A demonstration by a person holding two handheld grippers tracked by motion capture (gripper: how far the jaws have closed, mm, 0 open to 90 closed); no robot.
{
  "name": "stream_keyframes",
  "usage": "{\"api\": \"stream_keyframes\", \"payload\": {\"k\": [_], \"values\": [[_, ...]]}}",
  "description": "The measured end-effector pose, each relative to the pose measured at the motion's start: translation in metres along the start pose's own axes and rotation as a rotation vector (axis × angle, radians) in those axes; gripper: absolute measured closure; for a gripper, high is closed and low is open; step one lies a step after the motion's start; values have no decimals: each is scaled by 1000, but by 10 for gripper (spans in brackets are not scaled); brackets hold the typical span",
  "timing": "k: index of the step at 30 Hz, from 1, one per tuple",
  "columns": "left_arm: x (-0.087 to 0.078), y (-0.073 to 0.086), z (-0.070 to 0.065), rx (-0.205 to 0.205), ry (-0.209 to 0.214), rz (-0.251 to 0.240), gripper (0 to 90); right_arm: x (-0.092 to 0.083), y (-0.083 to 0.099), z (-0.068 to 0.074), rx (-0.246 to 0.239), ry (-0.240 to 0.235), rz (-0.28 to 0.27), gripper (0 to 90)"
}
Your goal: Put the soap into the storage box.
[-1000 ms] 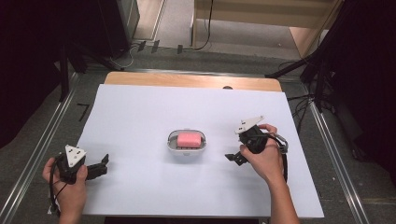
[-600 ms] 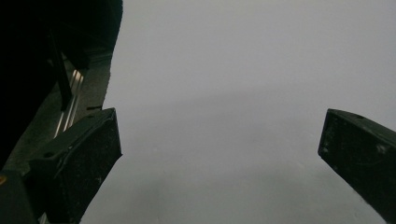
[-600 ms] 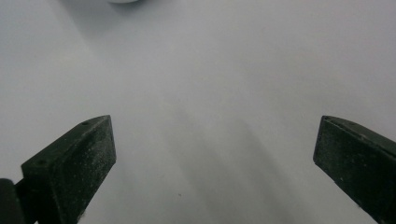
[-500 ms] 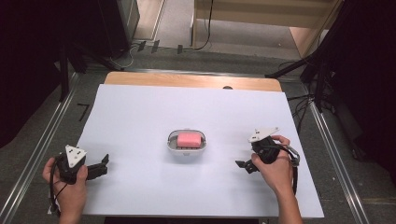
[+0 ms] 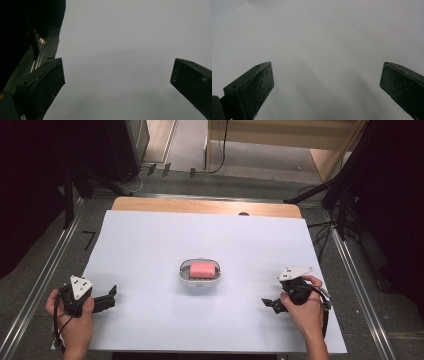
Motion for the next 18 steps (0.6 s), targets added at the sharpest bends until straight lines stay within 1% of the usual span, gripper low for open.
{"api": "stream_keyframes", "payload": {"k": [4,5,6,7,9,12,15,17,18], "values": [[0,0,0,2,-1,1,0,-6,10,-3,15,7,-13,0],[0,0,0,2,-1,1,0,-6,10,-3,15,7,-13,0],[0,0,0,2,-1,1,0,-7,12,-3,24,11,-11,0],[0,0,0,2,-1,1,0,-8,14,-4,21,9,-17,0],[0,0,0,3,-1,1,0,-12,20,-6,40,17,-21,0],[0,0,0,3,-1,1,0,-15,25,-7,46,19,-30,0],[0,0,0,3,-2,1,0,-19,34,-9,69,29,-36,0],[0,0,0,3,-2,0,0,-20,36,-10,65,28,-44,0],[0,0,0,3,-2,0,0,-23,39,-11,77,34,-48,0]]}}
Point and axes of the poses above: each handheld gripper's, and its own axes: x roughly forward along the jaws, y roughly out of its underside, z roughly to its left, the point moved 1 cm from there along x, roughly forward along the jaws, and after that the axes turned 11 degrees about -z, right-handed, at the moved point
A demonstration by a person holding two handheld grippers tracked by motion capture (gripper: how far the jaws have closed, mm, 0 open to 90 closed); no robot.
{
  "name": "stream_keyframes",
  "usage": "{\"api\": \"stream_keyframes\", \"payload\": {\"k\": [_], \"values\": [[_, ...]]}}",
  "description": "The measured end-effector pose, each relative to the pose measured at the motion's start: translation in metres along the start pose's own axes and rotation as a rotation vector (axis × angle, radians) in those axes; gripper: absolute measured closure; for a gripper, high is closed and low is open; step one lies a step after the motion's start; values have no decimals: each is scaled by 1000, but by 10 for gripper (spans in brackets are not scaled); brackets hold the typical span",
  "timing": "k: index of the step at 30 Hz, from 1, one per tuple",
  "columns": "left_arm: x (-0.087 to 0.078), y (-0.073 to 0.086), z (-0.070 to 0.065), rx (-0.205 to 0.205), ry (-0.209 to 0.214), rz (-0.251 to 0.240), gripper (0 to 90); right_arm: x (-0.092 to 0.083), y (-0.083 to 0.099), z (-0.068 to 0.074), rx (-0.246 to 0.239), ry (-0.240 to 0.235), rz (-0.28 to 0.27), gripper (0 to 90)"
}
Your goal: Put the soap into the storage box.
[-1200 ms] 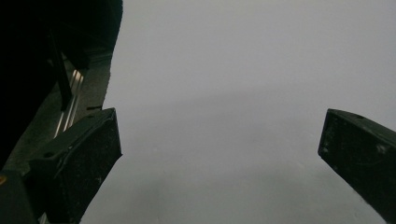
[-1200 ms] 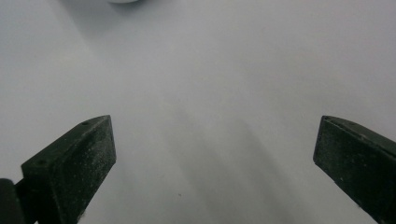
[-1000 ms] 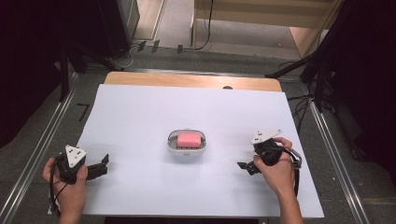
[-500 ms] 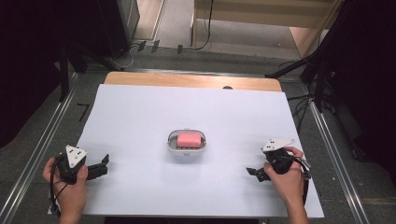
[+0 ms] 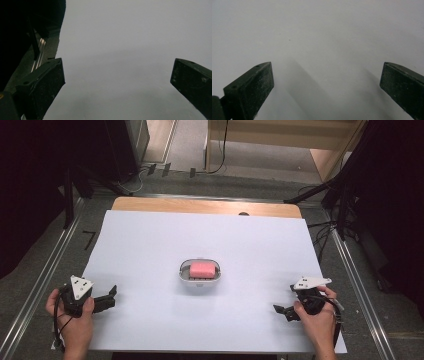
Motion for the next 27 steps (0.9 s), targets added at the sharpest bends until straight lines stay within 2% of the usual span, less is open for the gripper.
{"api": "stream_keyframes", "payload": {"k": [22,27], "values": [[0,0,0,-4,1,1,0,-27,27,-15,79,46,-79,0],[0,0,1,-7,4,1,0,-33,33,-18,93,53,-111,0]]}}
Point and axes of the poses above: each handheld gripper's, and its own axes: x roughly forward along the jaws, y roughly out of its underside, z roughly to its left, the point moved 1 cm from there along x, roughly forward along the jaws, and after that the axes turned 11 degrees about -z, right-handed, at the moved point
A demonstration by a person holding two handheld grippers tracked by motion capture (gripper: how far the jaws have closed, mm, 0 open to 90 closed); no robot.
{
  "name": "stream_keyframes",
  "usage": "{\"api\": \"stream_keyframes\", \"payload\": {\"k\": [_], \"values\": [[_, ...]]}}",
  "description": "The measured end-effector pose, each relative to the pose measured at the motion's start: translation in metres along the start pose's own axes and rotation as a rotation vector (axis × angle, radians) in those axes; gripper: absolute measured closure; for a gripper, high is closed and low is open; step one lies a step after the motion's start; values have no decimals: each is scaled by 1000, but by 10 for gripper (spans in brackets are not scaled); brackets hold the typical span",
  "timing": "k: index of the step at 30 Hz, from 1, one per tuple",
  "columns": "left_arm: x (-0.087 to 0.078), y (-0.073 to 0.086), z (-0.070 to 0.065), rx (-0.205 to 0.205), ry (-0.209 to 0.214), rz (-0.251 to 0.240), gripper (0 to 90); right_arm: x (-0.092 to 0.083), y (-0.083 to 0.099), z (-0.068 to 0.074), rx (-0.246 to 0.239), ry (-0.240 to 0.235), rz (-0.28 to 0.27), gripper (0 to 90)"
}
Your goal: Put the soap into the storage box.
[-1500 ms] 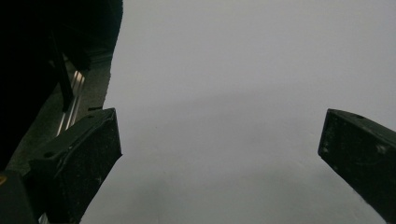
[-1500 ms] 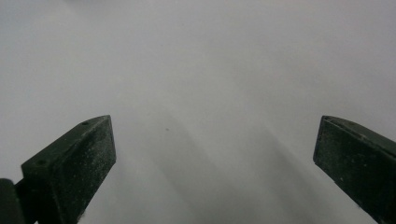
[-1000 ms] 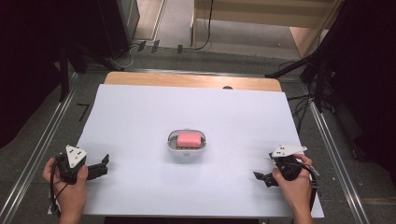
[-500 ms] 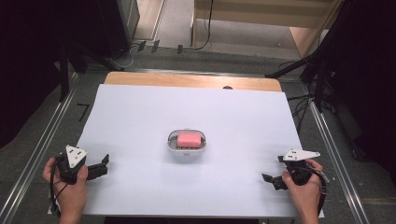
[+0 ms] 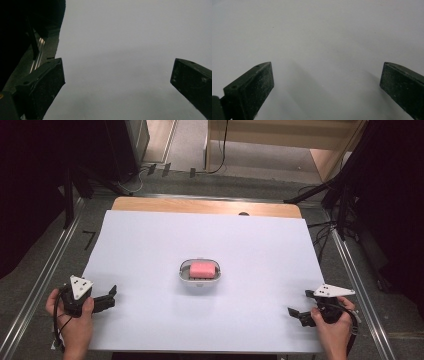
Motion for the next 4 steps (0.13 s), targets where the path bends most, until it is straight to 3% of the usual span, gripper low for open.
{"api": "stream_keyframes", "payload": {"k": [4], "values": [[0,0,0,-1,2,2,0,-4,4,-2,12,4,-11,0]]}}
Point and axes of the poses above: each handheld gripper's, and its own axes: x roughly forward along the jaws, y roughly out of its underside, z roughly to its left, the point moved 1 cm from there along x, roughly forward along the jaws, and after that the axes turned 11 degrees about -z, right-handed, at the moved point
